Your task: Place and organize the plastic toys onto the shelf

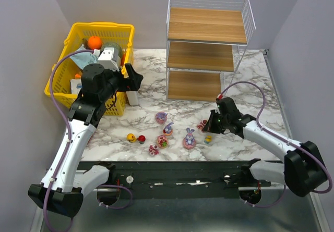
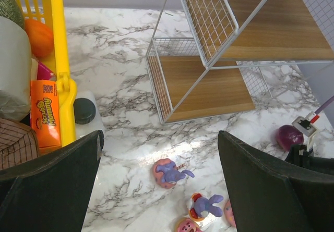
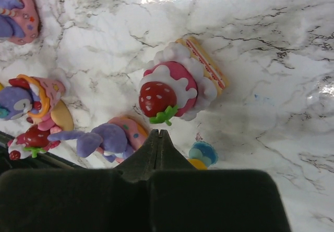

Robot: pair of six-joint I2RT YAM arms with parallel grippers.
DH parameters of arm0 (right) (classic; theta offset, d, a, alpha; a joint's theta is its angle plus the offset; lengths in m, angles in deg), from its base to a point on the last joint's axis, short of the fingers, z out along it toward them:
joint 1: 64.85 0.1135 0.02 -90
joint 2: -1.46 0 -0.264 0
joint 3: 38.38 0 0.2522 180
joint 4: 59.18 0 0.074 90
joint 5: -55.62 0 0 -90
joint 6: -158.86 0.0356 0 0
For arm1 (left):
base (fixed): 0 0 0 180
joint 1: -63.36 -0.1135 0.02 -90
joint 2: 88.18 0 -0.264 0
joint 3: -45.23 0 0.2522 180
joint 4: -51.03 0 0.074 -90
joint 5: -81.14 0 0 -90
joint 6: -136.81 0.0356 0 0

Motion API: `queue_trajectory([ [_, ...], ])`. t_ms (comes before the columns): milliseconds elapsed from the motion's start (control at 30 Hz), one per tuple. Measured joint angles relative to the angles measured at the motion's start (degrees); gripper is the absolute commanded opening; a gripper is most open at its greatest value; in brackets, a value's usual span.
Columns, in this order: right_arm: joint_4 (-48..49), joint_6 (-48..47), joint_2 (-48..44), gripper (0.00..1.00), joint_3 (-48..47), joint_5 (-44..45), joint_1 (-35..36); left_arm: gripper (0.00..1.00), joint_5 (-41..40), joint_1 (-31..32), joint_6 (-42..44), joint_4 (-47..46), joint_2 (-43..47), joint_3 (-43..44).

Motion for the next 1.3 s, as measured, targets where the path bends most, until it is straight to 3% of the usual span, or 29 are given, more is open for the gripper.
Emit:
queue_trajectory([
  [800, 3.08, 5.38, 6.05, 0.01, 0.81, 10.73, -0.09, 0.99, 0.00, 0.00, 0.04, 0.00, -1.29, -0.02],
  [967, -0.74, 7.30, -0.24, 0.30, 0.26, 10.71, -0.09, 0.99, -0.04, 0.00, 0.07, 0.00, -1.29, -0.02],
  [1000, -2.19, 7.96, -2.29, 0.42, -0.07, 10.75, -0.09, 0.99, -0.07, 0.00, 0.07, 0.02, -1.29, -0.04],
  [1033, -3.76, 9.11, -4.24, 0.59, -0.68, 10.80, -0.09, 0.99, -0.11, 0.00, 0.07, 0.02, -1.29, -0.04],
  [1133, -7.41, 12.74, -8.24, 0.91, -2.73, 10.93, -0.09, 0.99, -0.26, 0.00, 0.09, 0.04, -1.29, -0.09],
  [1200, -9.64, 15.87, -9.01, 0.99, -3.91, 10.84, -0.09, 0.99, -0.28, 0.00, 0.09, 0.04, -1.29, -0.09],
  [1300, -11.87, 21.84, -9.09, 1.00, -4.52, 10.56, -0.09, 0.99, -0.28, 0.00, 0.09, 0.04, -1.29, -0.09],
])
